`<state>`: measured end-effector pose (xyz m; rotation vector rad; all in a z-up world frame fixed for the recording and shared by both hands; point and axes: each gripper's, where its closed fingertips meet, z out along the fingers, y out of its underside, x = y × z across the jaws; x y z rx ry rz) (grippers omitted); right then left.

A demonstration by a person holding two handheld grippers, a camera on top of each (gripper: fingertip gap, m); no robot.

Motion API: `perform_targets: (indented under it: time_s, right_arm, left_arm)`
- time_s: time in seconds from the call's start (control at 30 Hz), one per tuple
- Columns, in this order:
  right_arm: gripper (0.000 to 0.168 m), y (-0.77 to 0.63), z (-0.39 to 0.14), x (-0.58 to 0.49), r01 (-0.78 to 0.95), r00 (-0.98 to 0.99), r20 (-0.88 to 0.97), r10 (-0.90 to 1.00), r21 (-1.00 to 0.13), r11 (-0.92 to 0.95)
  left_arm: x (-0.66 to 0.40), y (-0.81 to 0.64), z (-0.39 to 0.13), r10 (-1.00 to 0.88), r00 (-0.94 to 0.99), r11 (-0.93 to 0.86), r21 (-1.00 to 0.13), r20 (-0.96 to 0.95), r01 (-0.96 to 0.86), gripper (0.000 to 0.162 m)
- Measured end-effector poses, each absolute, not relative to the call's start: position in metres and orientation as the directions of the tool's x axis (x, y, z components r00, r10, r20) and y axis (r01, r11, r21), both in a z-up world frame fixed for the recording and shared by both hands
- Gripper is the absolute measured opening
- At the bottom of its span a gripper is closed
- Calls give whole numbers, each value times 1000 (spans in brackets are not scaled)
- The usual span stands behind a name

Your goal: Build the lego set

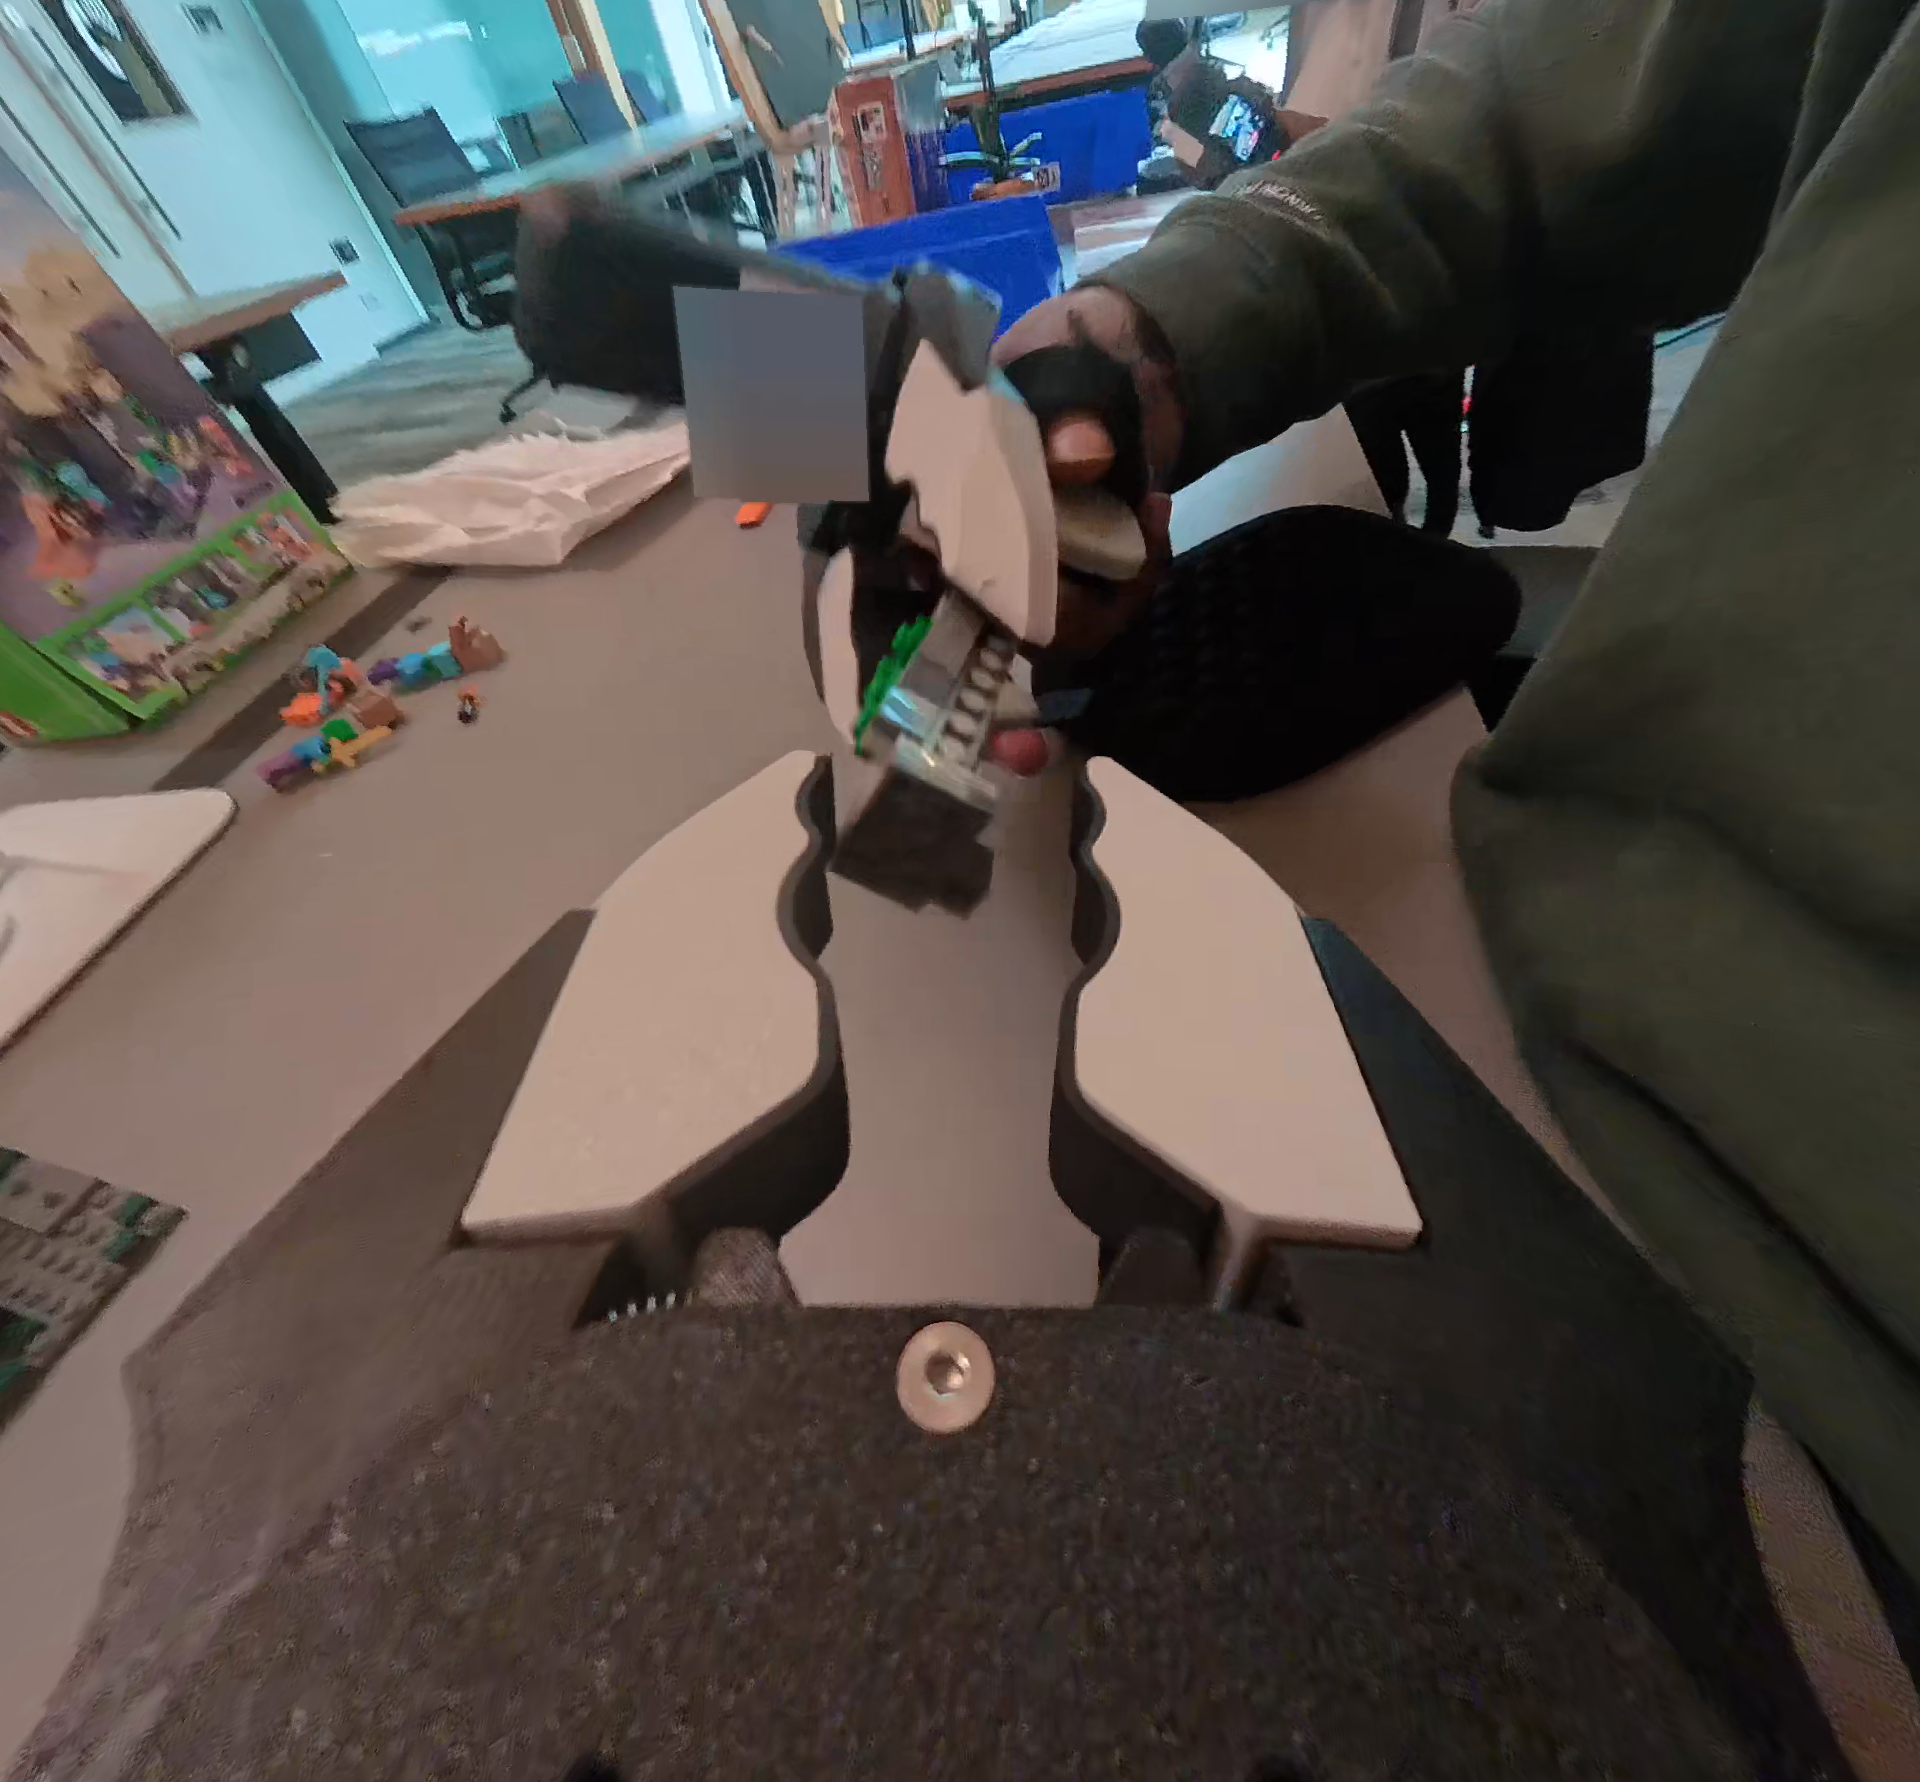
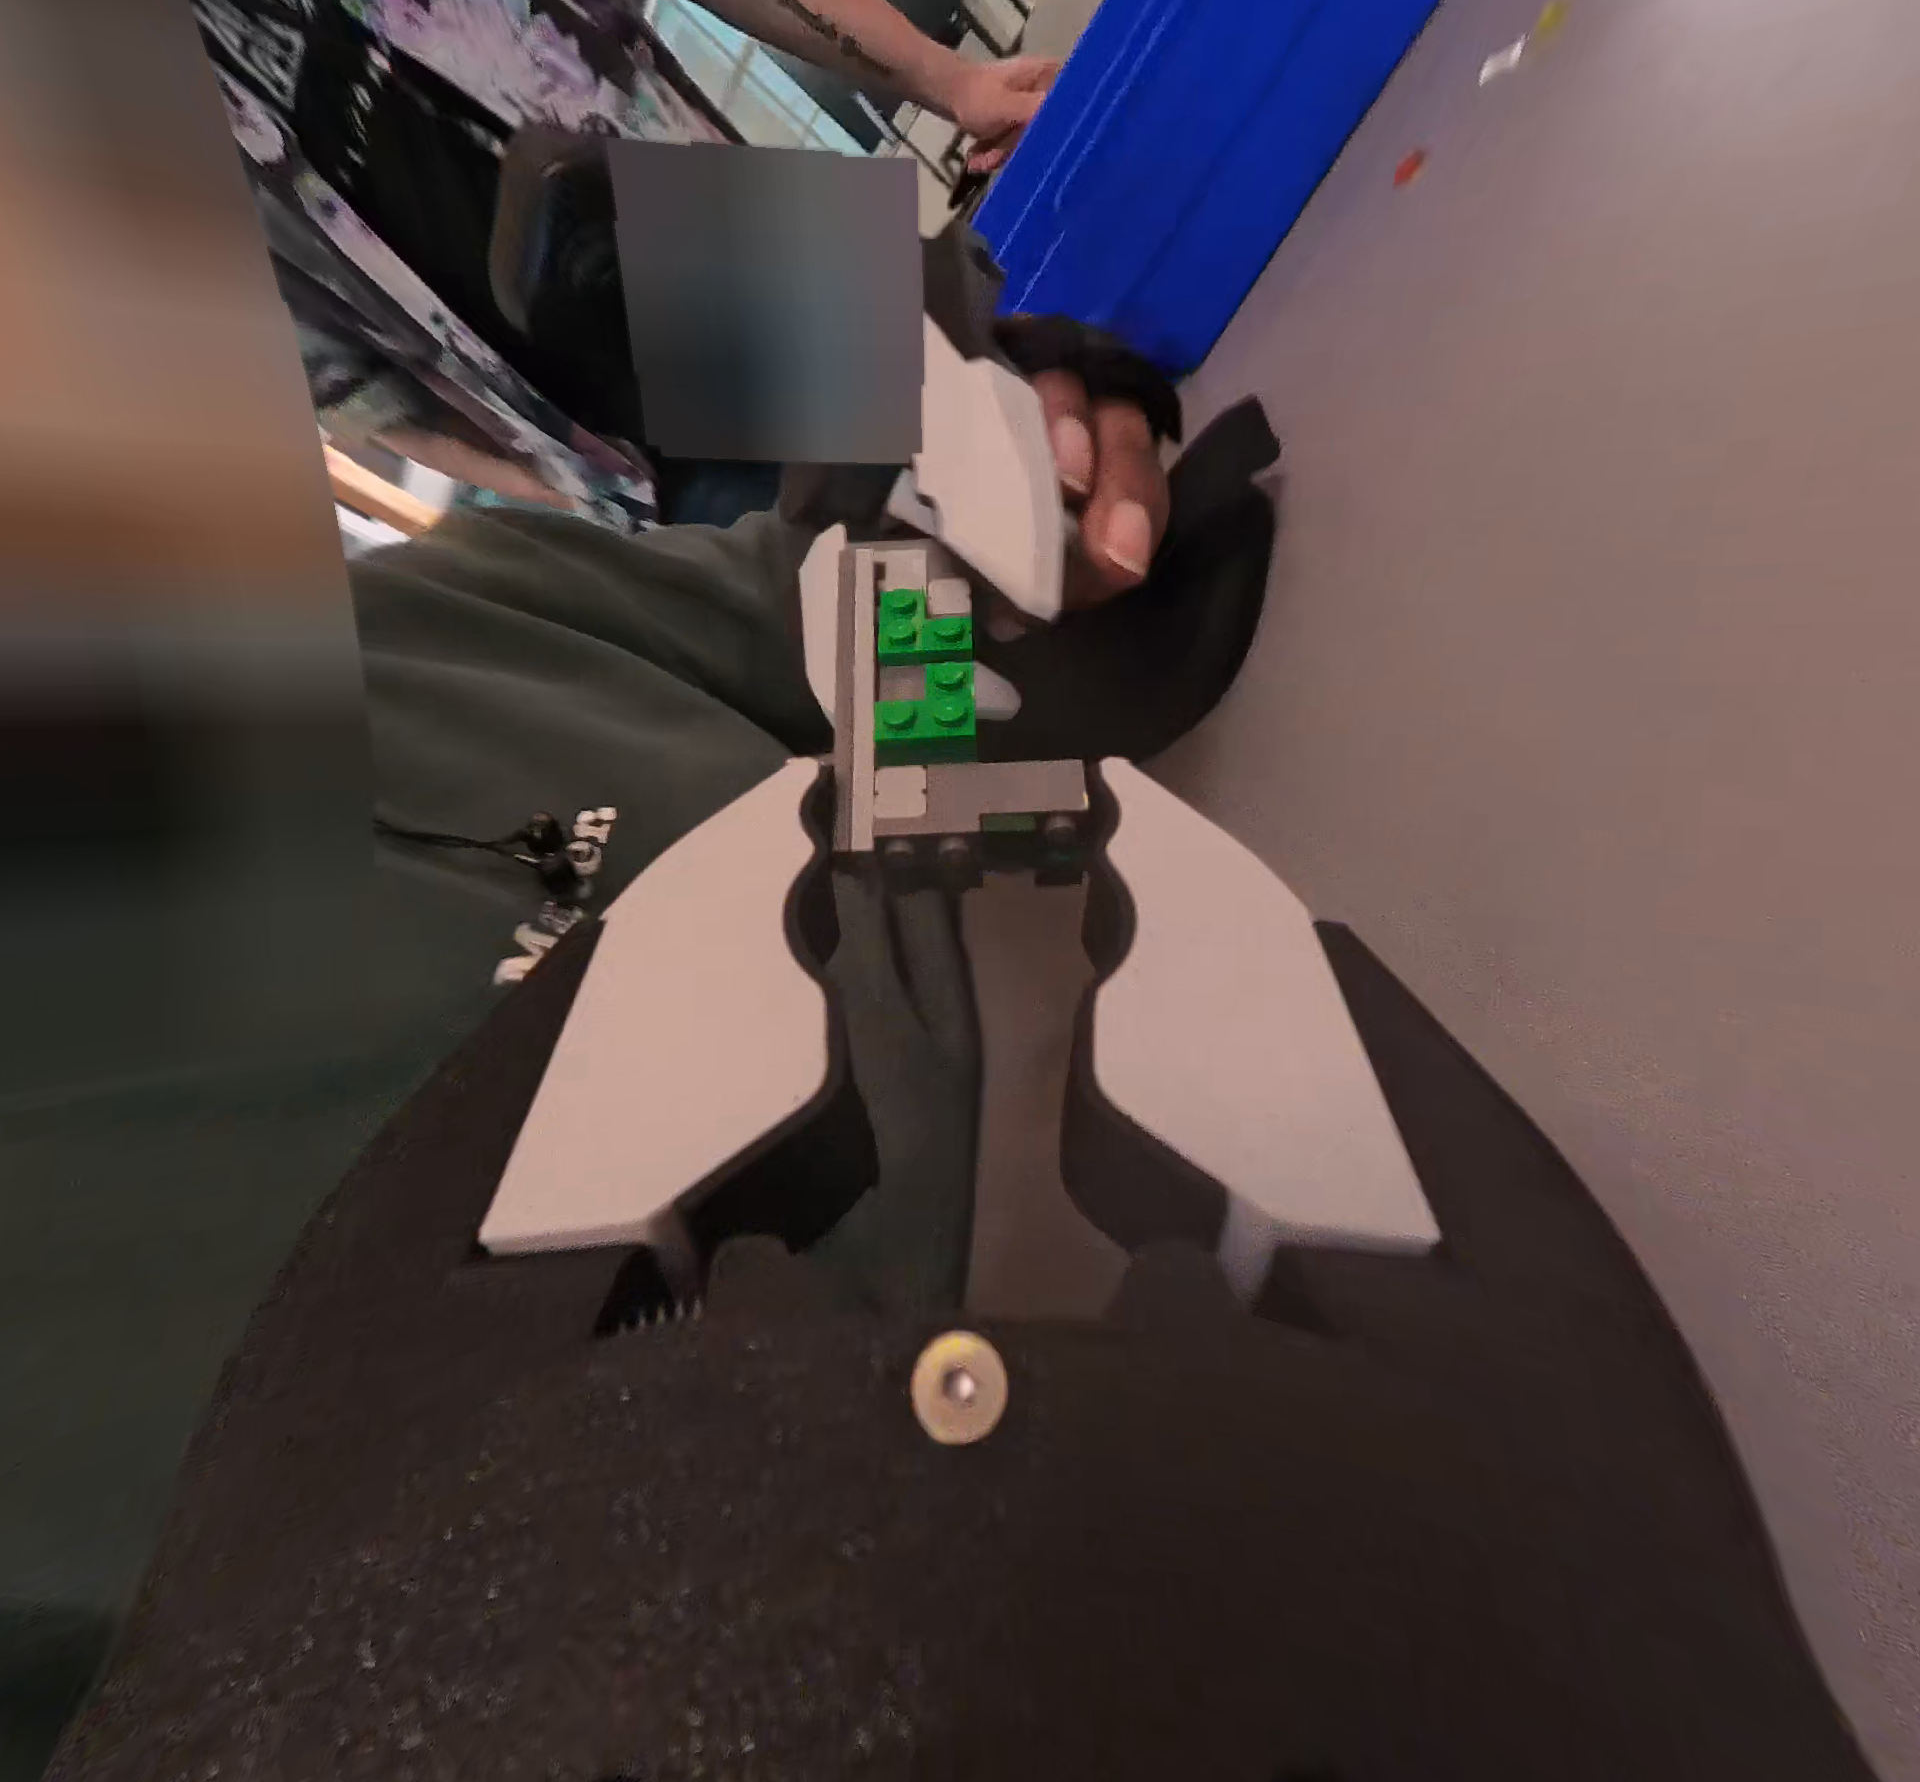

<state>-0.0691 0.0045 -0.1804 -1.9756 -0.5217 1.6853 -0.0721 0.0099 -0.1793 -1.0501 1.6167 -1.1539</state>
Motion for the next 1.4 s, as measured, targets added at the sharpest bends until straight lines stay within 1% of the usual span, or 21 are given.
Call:
perform_targets:
  time_s: [0.1, 0.13, 0.2, 0.33, 0.47, 0.57, 0.63, 0.67, 0.73, 0.77, 0.83, 0.9, 0.97, 1.03, 1.07, 1.17, 1.4]
  right_arm:
    - [44, -2, -186, -71, -10, 94, -875, 475, -478, -878]
    - [45, -3, -188, -72, -4, 85, -887, 454, -456, -890]
    - [45, -3, -189, -74, -4, 61, -907, 417, -418, -909]
    - [44, -2, -190, -75, -4, 21, -932, 363, -363, -932]
    - [44, 2, -187, -74, -21, 6, -937, 350, -350, -936]
    - [46, 5, -180, -74, -42, 15, -923, 384, -384, -922]
    - [50, 8, -176, -73, -45, 38, -909, 415, -417, -908]
    - [53, 10, -174, -71, -44, 66, -893, 445, -448, -893]
    - [55, 18, -168, -63, -42, 152, -821, 550, -562, -826]
    - [55, 23, -163, -58, -25, 217, -755, 618, -638, -770]
    - [52, 27, -155, -53, 88, 339, -555, 759, -785, -613]
    - [48, 26, -150, -58, 233, 403, -351, 845, -853, -466]
    - [43, 28, -155, -64, 385, 437, -164, 884, -855, -348]
    - [37, 27, -164, -68, 497, 422, -58, 905, -820, -284]
    - [35, 26, -168, -70, 527, 410, -46, 911, -803, -278]
    - [18, 23, -172, -73, 556, 376, -31, 926, -792, -252]
    - [19, 16, -168, -76, 621, 247, 32, 969, -773, -133]
  left_arm:
    - [-72, 12, -177, -936, -239, 291, -949, -257, -120, 36]
    - [-72, 11, -178, -931, -245, 306, -945, -272, -115, 30]
    - [-73, 10, -179, -923, -249, 327, -939, -293, -104, 23]
    - [-73, 11, -182, -923, -262, 322, -939, -283, -120, 22]
    - [-73, 13, -178, -944, -247, 251, -962, -218, -108, 22]
    - [-73, 16, -174, -963, -250, 128, -988, -101, -92, 22]
    - [-73, 18, -171, -967, -253, 54, -995, -31, -85, 22]
    - [-73, 18, -170, -965, -261, 18, -996, 5, -85, 22]
    - [-73, 19, -169, -963, -263, -30, -996, 53, -89, 22]
    - [-72, 19, -170, -961, -265, -56, -994, 80, -97, 22]
    - [-70, 21, -171, -955, -264, -110, -987, 138, -118, 22]
    - [-67, 23, -173, -949, -264, -143, -981, 174, -133, 22]
    - [-65, 24, -173, -946, -263, -154, -978, 188, -142, 22]
    - [-65, 23, -171, -944, -267, -160, -977, 192, -140, 22]
    - [-66, 23, -170, -943, -270, -161, -977, 193, -139, 22]
    - [-69, 22, -170, -944, -273, -152, -979, 184, -136, 22]
    - [-72, 16, -165, -936, -312, -133, -984, 165, -120, 22]
